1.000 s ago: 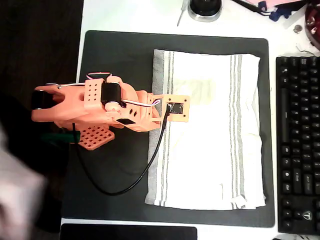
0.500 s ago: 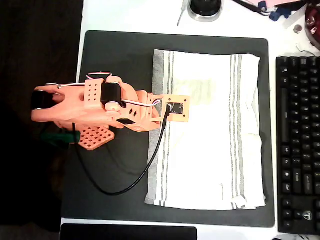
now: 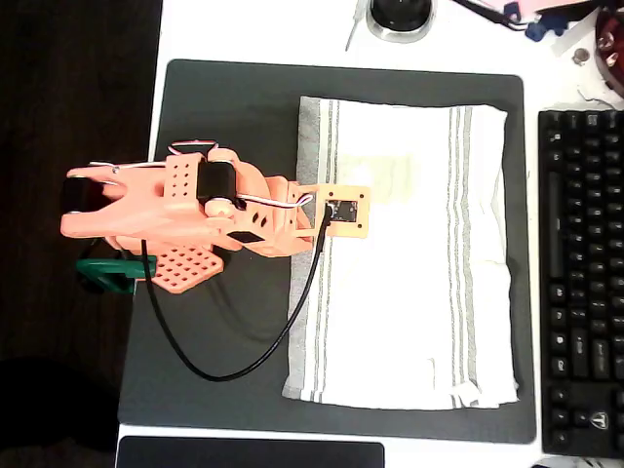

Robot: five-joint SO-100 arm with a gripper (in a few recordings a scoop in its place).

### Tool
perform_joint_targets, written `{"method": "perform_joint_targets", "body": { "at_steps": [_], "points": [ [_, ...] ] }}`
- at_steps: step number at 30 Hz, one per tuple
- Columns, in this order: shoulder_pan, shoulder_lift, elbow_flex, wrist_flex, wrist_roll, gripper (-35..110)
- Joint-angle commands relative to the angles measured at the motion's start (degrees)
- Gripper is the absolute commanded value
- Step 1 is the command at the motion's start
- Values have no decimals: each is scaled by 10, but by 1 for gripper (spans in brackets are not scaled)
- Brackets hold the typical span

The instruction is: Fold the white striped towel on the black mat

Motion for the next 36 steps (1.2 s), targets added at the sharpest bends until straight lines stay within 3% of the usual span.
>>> {"method": "perform_joint_targets", "body": {
  "at_steps": [1,12,25,36],
  "points": [
    [-4,13,12,8,-5,0],
    [-31,13,13,8,2,5],
    [-38,13,13,3,45,0],
    [-32,13,-4,17,-12,0]
  ]
}}
